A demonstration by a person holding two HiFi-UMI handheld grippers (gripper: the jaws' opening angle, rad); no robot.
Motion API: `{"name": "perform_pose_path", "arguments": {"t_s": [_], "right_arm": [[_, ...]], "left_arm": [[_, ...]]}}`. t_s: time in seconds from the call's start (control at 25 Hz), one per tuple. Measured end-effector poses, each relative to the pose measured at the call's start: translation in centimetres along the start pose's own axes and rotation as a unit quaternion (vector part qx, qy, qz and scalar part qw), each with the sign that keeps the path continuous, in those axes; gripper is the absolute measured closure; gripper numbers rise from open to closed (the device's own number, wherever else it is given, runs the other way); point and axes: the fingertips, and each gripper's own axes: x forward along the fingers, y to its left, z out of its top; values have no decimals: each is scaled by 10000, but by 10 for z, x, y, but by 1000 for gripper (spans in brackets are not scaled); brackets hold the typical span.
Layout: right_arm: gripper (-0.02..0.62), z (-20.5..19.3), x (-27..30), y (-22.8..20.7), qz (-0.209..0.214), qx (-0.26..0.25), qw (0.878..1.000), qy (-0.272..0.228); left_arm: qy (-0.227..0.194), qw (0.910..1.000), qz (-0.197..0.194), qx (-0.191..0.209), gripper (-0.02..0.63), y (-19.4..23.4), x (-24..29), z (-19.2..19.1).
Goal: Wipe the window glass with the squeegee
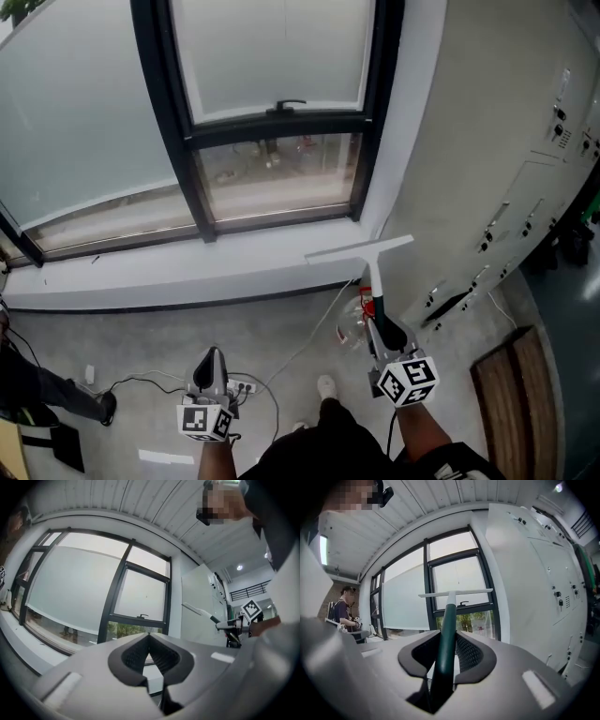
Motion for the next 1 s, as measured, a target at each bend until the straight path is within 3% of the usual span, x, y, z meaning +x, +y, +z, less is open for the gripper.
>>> {"name": "perform_pose_path", "arguments": {"t_s": [0.32,0.8,0.88,1.0], "right_arm": [[500,35,131,-30,378,67,9992,137],[500,76,262,-109,713,-47,9974,16],[500,80,278,-112,782,-106,9969,37],[500,79,295,-109,901,-118,9959,47]], "left_arm": [[66,9986,520,8,607,49,98,21],[-127,9987,462,179,607,20,274,39],[-49,9986,483,208,607,16,291,39],[265,9965,541,583,607,15,302,35]]}}
